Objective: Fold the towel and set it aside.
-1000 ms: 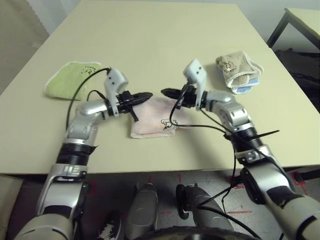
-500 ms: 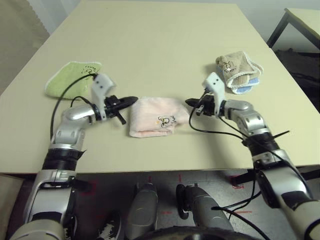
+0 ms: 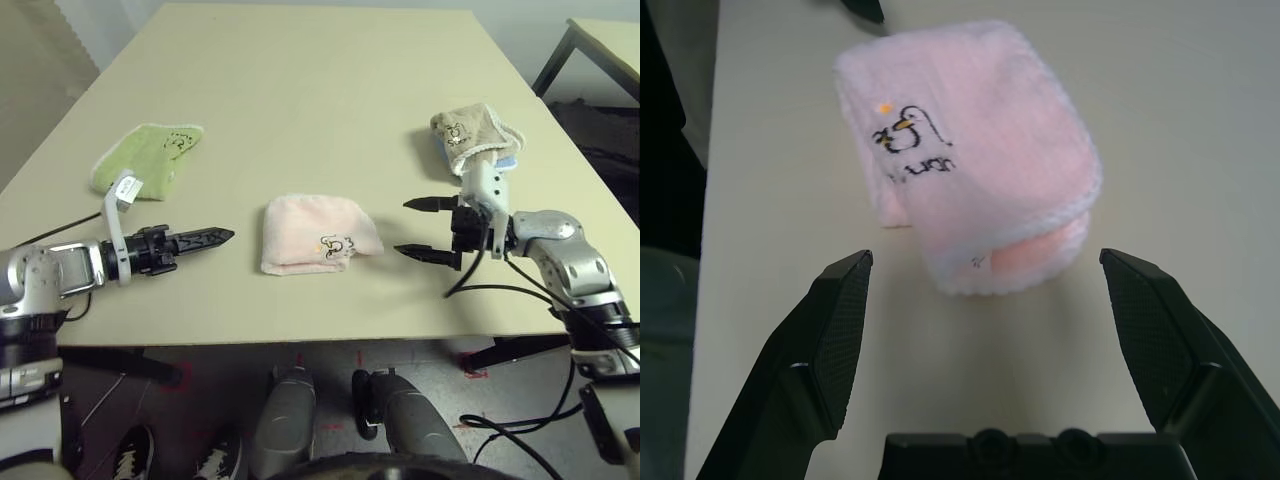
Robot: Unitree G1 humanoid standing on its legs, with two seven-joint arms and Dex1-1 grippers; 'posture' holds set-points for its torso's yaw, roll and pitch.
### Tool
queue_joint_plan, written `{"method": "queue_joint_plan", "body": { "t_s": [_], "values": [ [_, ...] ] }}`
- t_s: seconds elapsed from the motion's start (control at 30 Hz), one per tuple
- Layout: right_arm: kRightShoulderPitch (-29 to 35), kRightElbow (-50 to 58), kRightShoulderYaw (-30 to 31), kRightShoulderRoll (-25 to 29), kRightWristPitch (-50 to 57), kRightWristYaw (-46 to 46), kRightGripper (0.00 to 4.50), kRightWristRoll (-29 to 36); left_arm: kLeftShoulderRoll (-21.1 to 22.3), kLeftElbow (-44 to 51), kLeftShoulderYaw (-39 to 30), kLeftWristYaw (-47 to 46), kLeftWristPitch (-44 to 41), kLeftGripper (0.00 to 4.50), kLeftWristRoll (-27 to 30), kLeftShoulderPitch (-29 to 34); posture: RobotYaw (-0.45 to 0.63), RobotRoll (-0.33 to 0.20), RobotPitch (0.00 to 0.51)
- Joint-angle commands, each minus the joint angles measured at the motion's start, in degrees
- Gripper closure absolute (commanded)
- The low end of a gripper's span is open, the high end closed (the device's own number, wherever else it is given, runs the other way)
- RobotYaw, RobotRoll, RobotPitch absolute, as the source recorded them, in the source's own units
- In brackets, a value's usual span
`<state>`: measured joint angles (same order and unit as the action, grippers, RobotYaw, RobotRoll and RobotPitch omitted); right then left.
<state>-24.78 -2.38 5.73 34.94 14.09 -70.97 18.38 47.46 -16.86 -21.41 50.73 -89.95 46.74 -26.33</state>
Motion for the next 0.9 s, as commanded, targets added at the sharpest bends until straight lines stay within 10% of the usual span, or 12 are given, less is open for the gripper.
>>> {"method": "queue_joint_plan", "body": {
  "t_s": [0.03,0.63,0.9],
  "values": [
    [1.2,1.7,-0.2,0.9,0.0,0.0,0.04,0.6,-2.3,-6.7,3.0,-3.8,-2.5,0.00,0.6,-3.1,0.10,0.000,0.146],
    [4.7,8.0,-0.3,1.9,6.8,4.5,0.04,2.0,-17.9,-24.7,15.4,-7.5,3.7,0.00,-8.7,-17.0,0.04,0.000,0.150],
    [5.2,8.6,-0.2,1.8,7.8,5.9,0.00,2.4,-18.8,-26.3,19.2,-2.9,6.4,2.71,-11.1,-17.8,0.04,0.000,0.153]
  ]
}}
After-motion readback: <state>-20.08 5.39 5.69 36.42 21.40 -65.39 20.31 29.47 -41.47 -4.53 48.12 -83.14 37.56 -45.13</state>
